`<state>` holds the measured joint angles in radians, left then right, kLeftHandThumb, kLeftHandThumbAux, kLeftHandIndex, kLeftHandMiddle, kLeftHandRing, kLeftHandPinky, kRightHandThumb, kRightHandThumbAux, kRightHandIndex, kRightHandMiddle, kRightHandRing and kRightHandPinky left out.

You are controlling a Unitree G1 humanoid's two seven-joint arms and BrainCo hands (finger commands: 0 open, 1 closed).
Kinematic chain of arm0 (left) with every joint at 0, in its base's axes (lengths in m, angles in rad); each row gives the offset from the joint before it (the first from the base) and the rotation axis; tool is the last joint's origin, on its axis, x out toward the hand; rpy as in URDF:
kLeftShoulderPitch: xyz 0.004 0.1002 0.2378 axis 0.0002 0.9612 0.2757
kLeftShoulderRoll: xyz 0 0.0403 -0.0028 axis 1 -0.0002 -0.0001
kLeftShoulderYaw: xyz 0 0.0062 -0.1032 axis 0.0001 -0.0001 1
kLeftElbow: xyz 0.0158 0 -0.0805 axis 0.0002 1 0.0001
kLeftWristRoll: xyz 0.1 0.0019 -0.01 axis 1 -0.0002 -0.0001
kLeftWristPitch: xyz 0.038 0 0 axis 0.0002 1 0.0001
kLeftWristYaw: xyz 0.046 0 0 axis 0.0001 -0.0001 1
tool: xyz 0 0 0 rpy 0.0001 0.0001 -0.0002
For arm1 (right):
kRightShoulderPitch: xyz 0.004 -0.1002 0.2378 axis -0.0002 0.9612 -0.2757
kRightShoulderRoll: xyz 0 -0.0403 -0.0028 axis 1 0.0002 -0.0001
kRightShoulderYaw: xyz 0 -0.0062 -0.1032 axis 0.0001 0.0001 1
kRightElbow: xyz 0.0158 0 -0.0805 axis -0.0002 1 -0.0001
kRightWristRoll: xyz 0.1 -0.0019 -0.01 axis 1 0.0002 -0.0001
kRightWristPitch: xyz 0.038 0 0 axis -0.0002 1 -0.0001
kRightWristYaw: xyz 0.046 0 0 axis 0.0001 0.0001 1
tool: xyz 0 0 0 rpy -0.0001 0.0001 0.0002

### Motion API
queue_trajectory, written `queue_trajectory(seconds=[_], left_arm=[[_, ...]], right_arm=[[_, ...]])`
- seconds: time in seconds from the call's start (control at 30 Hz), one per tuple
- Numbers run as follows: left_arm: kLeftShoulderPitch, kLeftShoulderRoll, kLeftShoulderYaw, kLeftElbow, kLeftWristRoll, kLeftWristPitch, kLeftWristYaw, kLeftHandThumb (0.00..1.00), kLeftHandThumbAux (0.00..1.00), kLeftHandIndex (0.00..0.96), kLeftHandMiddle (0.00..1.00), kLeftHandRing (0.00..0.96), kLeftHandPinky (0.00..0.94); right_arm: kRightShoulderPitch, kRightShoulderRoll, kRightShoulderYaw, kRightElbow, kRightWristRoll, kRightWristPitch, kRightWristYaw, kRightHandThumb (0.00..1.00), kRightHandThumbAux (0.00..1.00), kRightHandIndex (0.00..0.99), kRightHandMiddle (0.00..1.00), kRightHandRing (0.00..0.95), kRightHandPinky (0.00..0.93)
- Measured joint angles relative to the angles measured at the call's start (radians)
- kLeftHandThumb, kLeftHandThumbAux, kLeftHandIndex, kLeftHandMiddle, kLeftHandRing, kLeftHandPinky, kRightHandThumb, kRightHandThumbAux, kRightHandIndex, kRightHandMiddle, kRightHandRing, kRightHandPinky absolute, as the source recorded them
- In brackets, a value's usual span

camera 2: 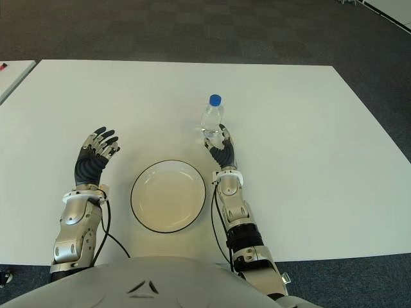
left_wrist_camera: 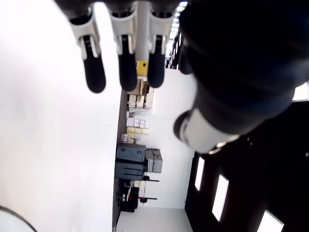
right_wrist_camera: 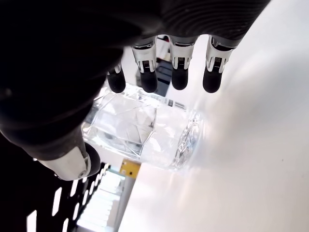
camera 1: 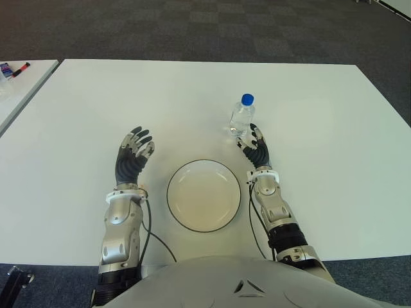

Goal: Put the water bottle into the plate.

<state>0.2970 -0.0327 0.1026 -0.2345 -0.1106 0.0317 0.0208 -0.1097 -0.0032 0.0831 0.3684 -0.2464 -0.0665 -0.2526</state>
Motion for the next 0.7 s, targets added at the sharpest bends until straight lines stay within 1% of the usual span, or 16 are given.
queue_trajectory(seconds=[0.23, 0.37, 0.7], left_arm=[[0.0, 0.006, 0.003, 0.002, -0.005, -0.001, -0.006, 0.491, 0.774, 0.172, 0.217, 0.24, 0.277], [0.0, 0.011, 0.004, 0.004, -0.004, -0.002, -0.006, 0.471, 0.783, 0.168, 0.214, 0.232, 0.262], [-0.001, 0.018, 0.006, 0.007, 0.013, -0.003, -0.006, 0.411, 0.817, 0.153, 0.193, 0.205, 0.237]], right_arm=[[-0.028, -0.001, -0.044, 0.027, 0.054, 0.003, 0.014, 0.0, 0.596, 0.0, 0.0, 0.0, 0.0], [-0.032, 0.003, -0.059, 0.031, 0.064, 0.005, 0.014, 0.0, 0.583, 0.0, 0.0, 0.0, 0.0], [-0.04, 0.021, -0.078, 0.035, 0.095, 0.004, 0.013, 0.0, 0.614, 0.0, 0.0, 0.0, 0.0]])
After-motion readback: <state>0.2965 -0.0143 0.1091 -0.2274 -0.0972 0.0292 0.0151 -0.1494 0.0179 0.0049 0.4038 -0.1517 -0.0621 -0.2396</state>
